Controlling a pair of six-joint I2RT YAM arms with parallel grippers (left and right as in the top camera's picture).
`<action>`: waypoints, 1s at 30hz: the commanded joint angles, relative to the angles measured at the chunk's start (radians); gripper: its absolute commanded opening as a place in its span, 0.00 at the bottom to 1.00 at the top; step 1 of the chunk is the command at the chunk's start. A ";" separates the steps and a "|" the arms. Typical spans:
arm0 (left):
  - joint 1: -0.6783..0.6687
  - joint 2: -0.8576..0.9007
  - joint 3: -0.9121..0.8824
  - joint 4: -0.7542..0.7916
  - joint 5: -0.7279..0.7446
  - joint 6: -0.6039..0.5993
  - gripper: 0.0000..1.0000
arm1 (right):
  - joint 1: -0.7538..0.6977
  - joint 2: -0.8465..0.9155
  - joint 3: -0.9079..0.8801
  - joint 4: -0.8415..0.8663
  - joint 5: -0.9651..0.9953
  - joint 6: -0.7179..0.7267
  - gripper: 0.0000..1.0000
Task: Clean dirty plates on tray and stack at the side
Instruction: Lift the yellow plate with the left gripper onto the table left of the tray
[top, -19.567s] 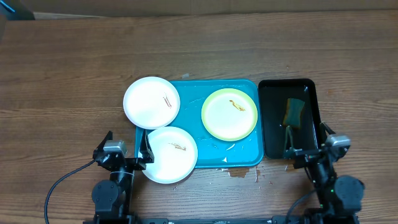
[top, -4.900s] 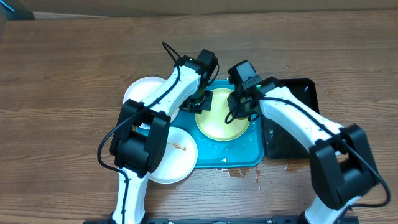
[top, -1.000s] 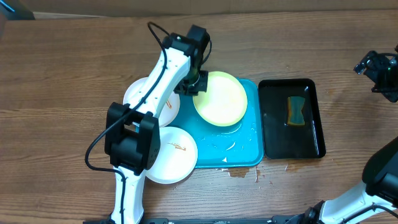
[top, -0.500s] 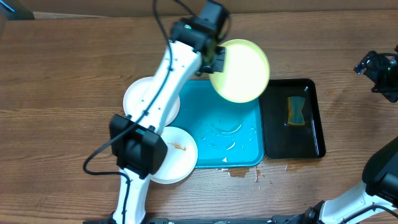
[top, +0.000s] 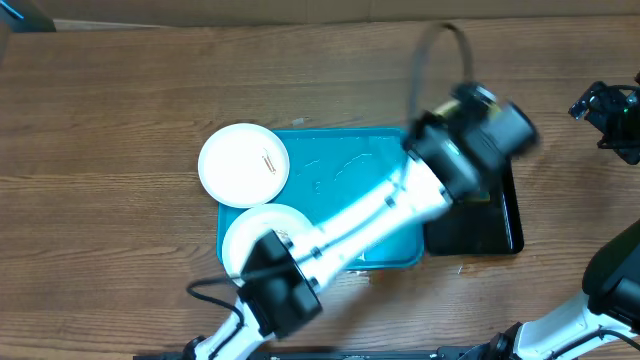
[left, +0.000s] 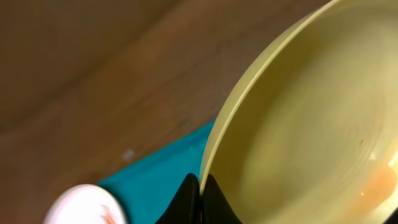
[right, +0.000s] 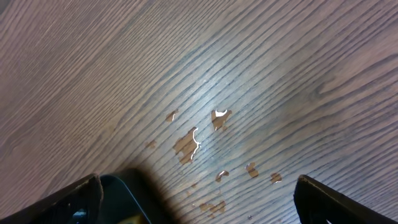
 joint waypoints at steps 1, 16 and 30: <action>-0.080 0.002 0.023 0.030 -0.372 0.051 0.04 | -0.003 -0.017 0.008 0.006 -0.004 0.001 1.00; -0.165 0.002 0.023 0.114 -0.625 0.084 0.04 | -0.003 -0.017 0.008 0.006 -0.004 0.001 1.00; 0.143 0.000 0.024 0.008 0.416 0.053 0.04 | -0.003 -0.017 0.008 0.006 -0.004 0.001 1.00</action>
